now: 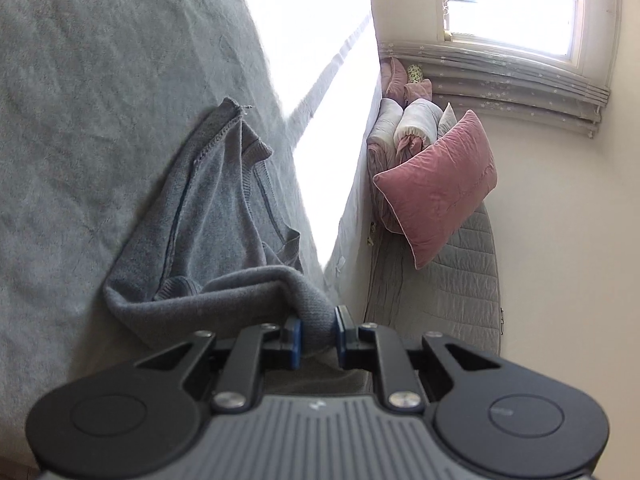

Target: Fold clothes

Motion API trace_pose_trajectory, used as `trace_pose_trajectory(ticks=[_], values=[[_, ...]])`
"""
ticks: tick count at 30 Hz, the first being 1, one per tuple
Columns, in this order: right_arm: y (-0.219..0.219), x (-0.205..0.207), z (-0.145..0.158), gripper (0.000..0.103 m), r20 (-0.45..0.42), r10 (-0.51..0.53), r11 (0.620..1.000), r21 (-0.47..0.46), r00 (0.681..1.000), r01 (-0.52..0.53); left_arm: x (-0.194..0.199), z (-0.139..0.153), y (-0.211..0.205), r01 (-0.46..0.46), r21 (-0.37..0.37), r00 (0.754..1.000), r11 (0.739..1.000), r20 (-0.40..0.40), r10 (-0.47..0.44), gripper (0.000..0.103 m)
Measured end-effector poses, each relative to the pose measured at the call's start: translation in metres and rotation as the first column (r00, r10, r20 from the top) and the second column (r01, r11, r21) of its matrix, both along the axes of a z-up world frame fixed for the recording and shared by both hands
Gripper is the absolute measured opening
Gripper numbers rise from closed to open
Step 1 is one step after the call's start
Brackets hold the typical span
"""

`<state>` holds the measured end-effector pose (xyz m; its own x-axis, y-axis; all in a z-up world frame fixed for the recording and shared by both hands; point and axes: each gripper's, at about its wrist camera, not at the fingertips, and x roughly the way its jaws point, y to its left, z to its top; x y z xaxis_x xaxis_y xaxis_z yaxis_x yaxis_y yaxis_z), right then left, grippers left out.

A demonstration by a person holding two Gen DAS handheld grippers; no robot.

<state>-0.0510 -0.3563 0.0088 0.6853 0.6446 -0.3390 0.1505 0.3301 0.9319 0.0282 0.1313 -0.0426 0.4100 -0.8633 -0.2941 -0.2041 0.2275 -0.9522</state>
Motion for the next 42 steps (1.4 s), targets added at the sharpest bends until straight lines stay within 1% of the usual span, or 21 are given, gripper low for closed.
trace_pose_trajectory(ticks=[5, 8, 10, 13, 15, 18, 19, 20, 21, 22, 24, 26, 27, 28, 29, 30, 31, 35, 38, 39, 42], values=[[-0.005, 0.026, -0.027, 0.019, -0.035, -0.031, 1.0, 0.004, 0.999, 0.031, 0.03, -0.027, -0.009, -0.006, 0.004, 1.0, 1.0, -0.026, 0.006, 0.018], [-0.008, 0.035, -0.043, 0.025, -0.068, -0.04, 0.999, 0.029, 0.997, 0.042, 0.039, -0.039, -0.01, -0.008, -0.007, 1.0, 1.0, 0.004, 0.008, 0.023], [-0.012, 0.039, -0.047, 0.052, -0.075, -0.046, 0.998, 0.031, 0.996, 0.049, 0.042, -0.04, -0.009, 0.008, 0.002, 0.999, 1.0, 0.038, -0.008, 0.032], [-0.016, 0.042, -0.043, 0.055, -0.032, -0.055, 0.998, -0.008, 0.998, 0.055, 0.046, -0.029, -0.009, 0.023, 0.078, 0.991, 0.997, 0.131, -0.033, 0.045], [-0.016, 0.043, -0.039, 0.055, 0.01, -0.054, 0.997, -0.053, 0.999, 0.054, 0.048, -0.019, -0.008, 0.009, 0.15, 0.979, 0.989, 0.199, -0.039, 0.048], [-0.007, 0.046, -0.031, 0.055, 0.071, -0.027, 0.982, -0.184, 0.997, 0.04, 0.051, -0.005, -0.01, -0.029, 0.309, 0.956, 0.951, 0.286, -0.063, 0.05], [-0.004, 0.048, -0.028, 0.055, 0.091, -0.013, 0.971, -0.235, 0.996, 0.034, 0.052, -0.001, -0.012, -0.046, 0.367, 0.946, 0.929, 0.315, -0.078, 0.05], [0.004, 0.049, -0.025, 0.055, 0.115, 0.009, 0.953, -0.302, 0.993, 0.027, 0.053, 0.003, -0.016, -0.067, 0.442, 0.933, 0.895, 0.347, -0.101, 0.05], [0.012, 0.049, -0.022, 0.055, 0.139, 0.034, 0.928, -0.371, 0.99, 0.02, 0.055, 0.005, -0.021, -0.083, 0.502, 0.921, 0.861, 0.369, -0.127, 0.05], [0.02, 0.049, -0.02, 0.055, 0.16, 0.061, 0.899, -0.438, 0.985, 0.015, 0.056, 0.006, -0.025, -0.09, 0.529, 0.914, 0.844, 0.38, -0.141, 0.049], [0.037, 0.048, -0.018, 0.055, 0.184, 0.125, 0.825, -0.565, 0.975, 0.001, 0.061, 0.004, -0.034, -0.09, 0.565, 0.902, 0.82, 0.395, -0.173, 0.048], [0.053, 0.046, -0.02, 0.055, 0.184, 0.183, 0.763, -0.646, 0.966, -0.022, 0.064, 0.002, -0.041, -0.094, 0.599, 0.895, 0.795, 0.401, -0.196, 0.045], [0.059, 0.044, -0.021, 0.054, 0.185, 0.203, 0.739, -0.673, 0.962, -0.026, 0.064, 0.0, -0.042, -0.097, 0.623, 0.893, 0.777, 0.398, -0.208, 0.036], [0.063, 0.042, -0.022, 0.048, 0.187, 0.217, 0.718, -0.696, 0.958, -0.027, 0.063, -0.002, -0.042, -0.099, 0.645, 0.892, 0.758, 0.394, -0.22, 0.027], [0.068, 0.04, -0.023, 0.043, 0.188, 0.232, 0.695, -0.718, 0.954, -0.027, 0.064, -0.003, -0.044, -0.094, 0.657, 0.892, 0.748, 0.39, -0.23, 0.022], [0.07, 0.039, -0.023, 0.033, 0.192, 0.24, 0.678, -0.735, 0.952, -0.023, 0.065, -0.004, -0.045, -0.096, 0.66, 0.893, 0.745, 0.387, -0.229, 0.015], [0.071, 0.038, -0.024, 0.016, 0.196, 0.242, 0.673, -0.74, 0.95, -0.019, 0.063, -0.003, -0.044, -0.105, 0.657, 0.893, 0.747, 0.392, -0.219, 0.013], [0.066, 0.047, -0.015, 0.013, 0.255, 0.22, 0.679, -0.733, 0.942, 0.039, 0.055, 0.011, -0.039, -0.173, 0.633, 0.869, 0.754, 0.458, -0.186, 0.012], [0.061, 0.053, -0.001, 0.013, 0.306, 0.205, 0.683, -0.725, 0.93, 0.088, 0.052, 0.024, -0.039, -0.228, 0.642, 0.85, 0.732, 0.498, -0.172, 0.012], [0.059, 0.055, 0.002, 0.013, 0.316, 0.198, 0.682, -0.725, 0.928, 0.101, 0.053, 0.029, -0.041, -0.249, 0.642, 0.848, 0.725, 0.506, -0.157, 0.012], [0.058, 0.062, 0.008, 0.013, 0.333, 0.182, 0.673, -0.728, 0.925, 0.13, 0.06, 0.034, -0.04, -0.258, 0.631, 0.859, 0.732, 0.497, -0.125, 0.012]])
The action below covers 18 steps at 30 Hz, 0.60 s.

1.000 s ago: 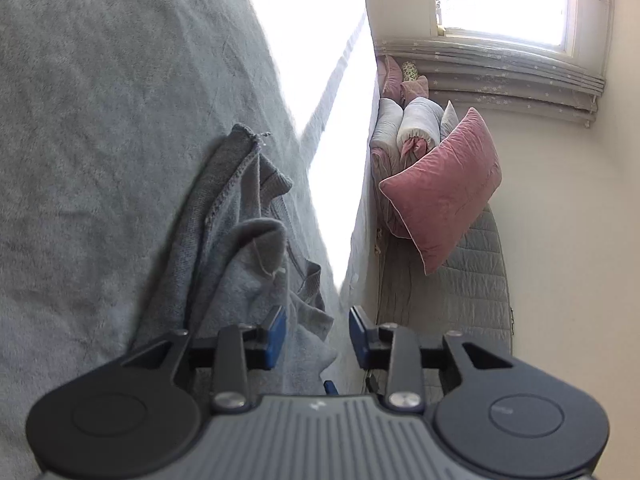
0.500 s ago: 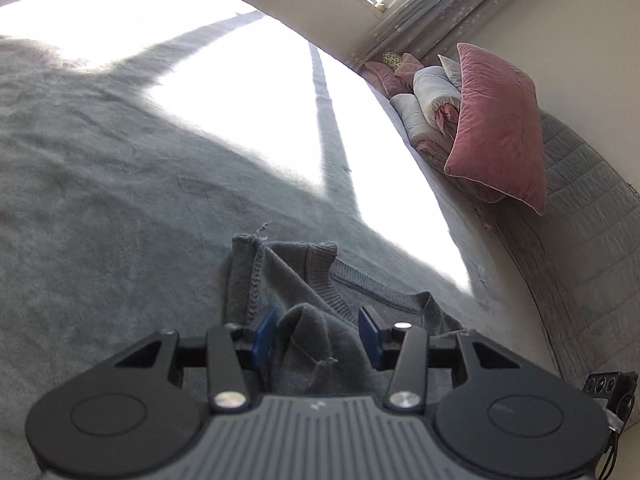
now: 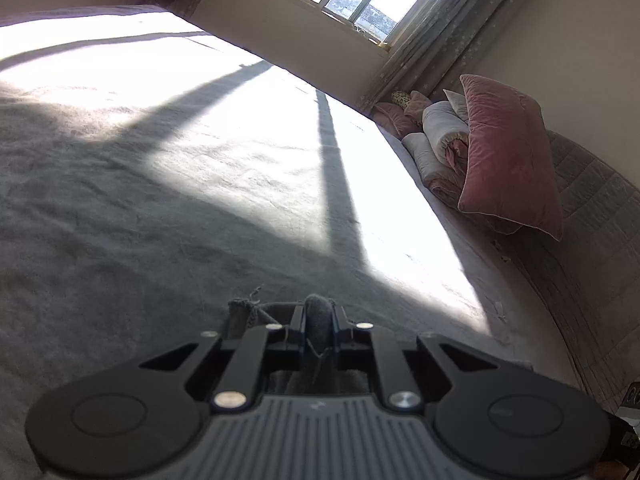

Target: Fold clothes

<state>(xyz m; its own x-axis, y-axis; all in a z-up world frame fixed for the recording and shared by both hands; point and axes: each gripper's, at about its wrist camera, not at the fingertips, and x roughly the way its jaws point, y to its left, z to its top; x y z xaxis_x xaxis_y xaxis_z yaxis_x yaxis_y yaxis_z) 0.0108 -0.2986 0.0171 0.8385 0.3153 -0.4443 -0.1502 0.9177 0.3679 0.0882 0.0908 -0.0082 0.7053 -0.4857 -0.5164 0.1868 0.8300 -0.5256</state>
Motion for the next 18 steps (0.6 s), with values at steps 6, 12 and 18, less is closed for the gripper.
trace_pose_trajectory(ticks=[6, 12, 18], values=[[0.001, 0.02, -0.007, 0.013, 0.006, -0.04, 0.999, -0.013, 0.999, 0.04, 0.024, 0.0, -0.019, -0.024, 0.061, 1.0, 0.998, -0.002, 0.024, 0.012], [-0.002, 0.035, -0.023, 0.012, -0.003, -0.081, 0.996, -0.037, 0.997, 0.08, 0.039, -0.017, -0.039, -0.037, 0.151, 0.999, 0.988, 0.036, 0.032, 0.012], [0.006, 0.046, -0.047, 0.013, -0.029, -0.092, 0.986, -0.143, 0.995, 0.087, 0.044, -0.042, -0.052, -0.05, 0.25, 0.996, 0.967, 0.083, 0.03, 0.012]])
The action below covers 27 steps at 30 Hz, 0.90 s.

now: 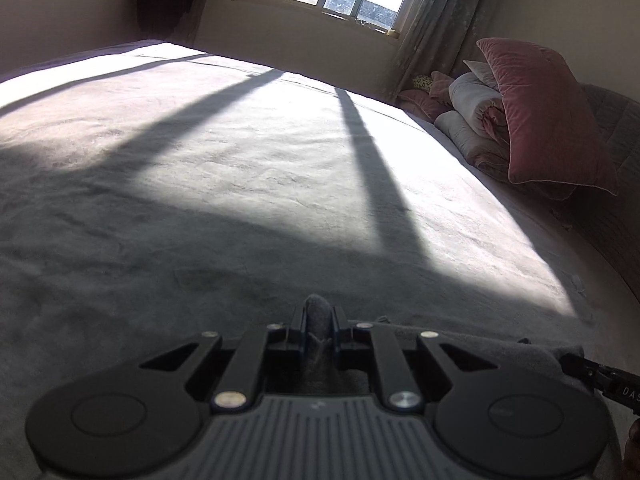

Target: Fold clothes

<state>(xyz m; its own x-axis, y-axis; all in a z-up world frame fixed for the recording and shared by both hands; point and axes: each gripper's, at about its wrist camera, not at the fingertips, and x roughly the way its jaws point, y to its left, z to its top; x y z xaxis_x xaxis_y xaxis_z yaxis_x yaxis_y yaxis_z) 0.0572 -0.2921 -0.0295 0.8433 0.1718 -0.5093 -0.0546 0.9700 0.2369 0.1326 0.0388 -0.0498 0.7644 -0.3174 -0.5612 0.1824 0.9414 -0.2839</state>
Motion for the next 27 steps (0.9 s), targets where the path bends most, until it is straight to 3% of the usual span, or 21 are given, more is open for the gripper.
trace_pose_trajectory(ticks=[2, 5, 7, 9, 12, 17, 22, 27], values=[[0.003, -0.003, 0.001, 0.012, 0.005, 0.0, 1.0, -0.028, 1.0, 0.0, -0.002, 0.001, -0.002, 0.003, 0.023, 1.0, 1.0, 0.015, -0.004, 0.013], [0.007, -0.008, 0.007, 0.022, 0.012, -0.001, 0.998, -0.058, 1.0, 0.002, -0.01, 0.014, 0.001, -0.02, 0.019, 0.999, 1.0, 0.042, 0.019, 0.018], [0.008, -0.013, 0.013, 0.04, 0.024, -0.014, 0.997, -0.077, 1.0, 0.016, -0.017, 0.024, 0.005, -0.04, 0.011, 0.997, 0.999, 0.065, 0.039, 0.021], [0.01, -0.02, 0.021, 0.047, 0.054, -0.039, 0.993, -0.114, 0.998, 0.045, -0.027, 0.034, 0.008, -0.04, -0.01, 0.994, 0.999, 0.098, 0.041, 0.03], [0.014, -0.027, 0.029, 0.048, 0.095, -0.029, 0.99, -0.135, 0.995, 0.042, -0.042, 0.043, 0.004, 0.009, -0.031, 0.991, 0.999, 0.135, -0.004, 0.037], [0.03, -0.026, 0.029, 0.048, 0.116, 0.043, 0.987, -0.162, 0.992, -0.024, -0.045, 0.034, -0.022, 0.12, 0.026, 0.981, 0.992, 0.15, -0.123, 0.04], [0.031, -0.007, 0.003, 0.047, 0.009, 0.036, 0.975, -0.219, 0.999, -0.033, -0.03, 0.0, -0.034, 0.155, 0.133, 0.983, 0.979, 0.08, -0.166, 0.042], [0.015, -0.009, 0.005, 0.053, 0.007, -0.007, 0.984, -0.176, 1.0, 0.008, -0.032, 0.009, -0.025, 0.131, 0.119, 0.985, 0.984, 0.093, -0.142, 0.041]])
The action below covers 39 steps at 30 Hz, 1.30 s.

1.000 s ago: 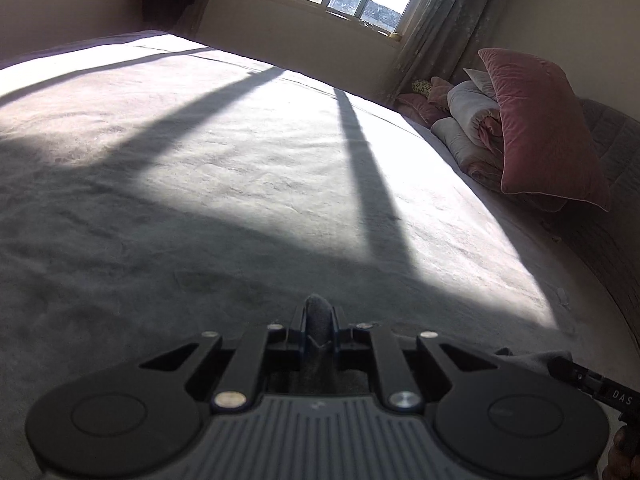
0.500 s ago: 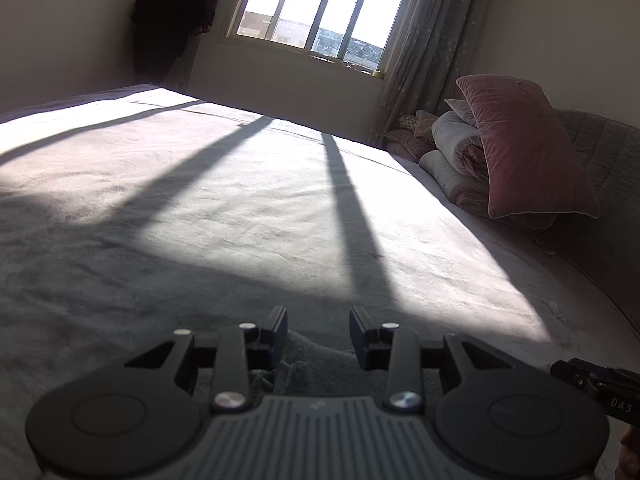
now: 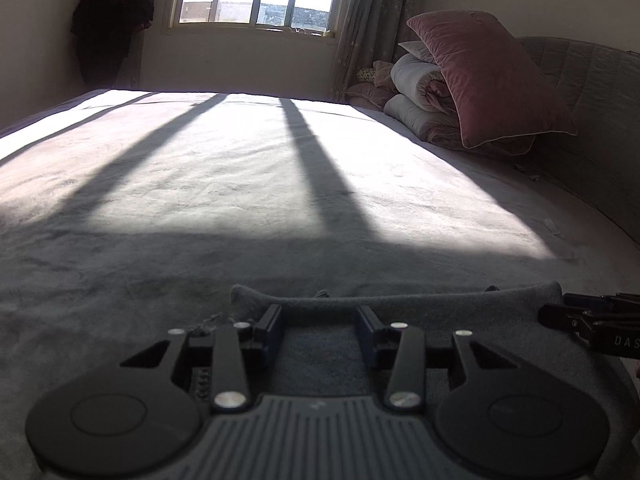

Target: Fold clothes

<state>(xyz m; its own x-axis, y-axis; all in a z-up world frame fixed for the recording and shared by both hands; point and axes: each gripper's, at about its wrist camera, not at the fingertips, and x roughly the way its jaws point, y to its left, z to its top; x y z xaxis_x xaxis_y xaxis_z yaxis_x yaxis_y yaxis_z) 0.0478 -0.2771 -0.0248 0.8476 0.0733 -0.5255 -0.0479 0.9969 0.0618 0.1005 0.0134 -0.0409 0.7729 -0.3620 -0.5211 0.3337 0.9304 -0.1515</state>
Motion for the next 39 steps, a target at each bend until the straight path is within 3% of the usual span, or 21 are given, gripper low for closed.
trace_pose_trajectory(ticks=[6, 11, 14, 18, 21, 30, 39], values=[[0.015, -0.014, 0.011, 0.055, 0.034, 0.05, 0.999, -0.011, 0.998, -0.05, -0.016, 0.01, 0.01, -0.003, -0.079, 1.0, 0.997, 0.024, 0.005, 0.044], [0.03, -0.023, 0.006, 0.055, 0.024, 0.112, 0.991, -0.071, 0.993, -0.11, -0.028, -0.004, 0.011, 0.041, 0.007, 0.999, 0.999, 0.025, -0.042, 0.049], [0.025, -0.023, 0.0, 0.057, 0.003, 0.101, 0.99, -0.098, 0.995, -0.1, -0.036, -0.006, 0.022, 0.035, 0.011, 0.999, 0.999, 0.04, -0.036, 0.05], [0.02, -0.025, 0.006, 0.059, -0.003, 0.064, 0.994, -0.094, 0.998, -0.064, -0.041, 0.003, 0.049, -0.025, -0.039, 1.0, 0.999, -0.013, 0.025, 0.058], [0.016, -0.029, 0.016, 0.059, 0.007, 0.055, 0.997, -0.058, 0.998, -0.055, -0.042, 0.006, 0.069, -0.071, -0.106, 0.994, 0.992, -0.089, 0.061, 0.059], [0.039, -0.042, 0.033, 0.059, 0.046, 0.096, 0.993, -0.067, 0.994, -0.093, -0.04, -0.001, 0.083, -0.116, -0.222, 0.972, 0.968, -0.228, 0.065, 0.061], [0.065, -0.043, 0.032, 0.06, 0.028, 0.14, 0.985, -0.108, 0.99, -0.136, -0.042, 0.0, 0.075, -0.17, -0.186, 0.957, 0.968, -0.265, 0.117, 0.061]])
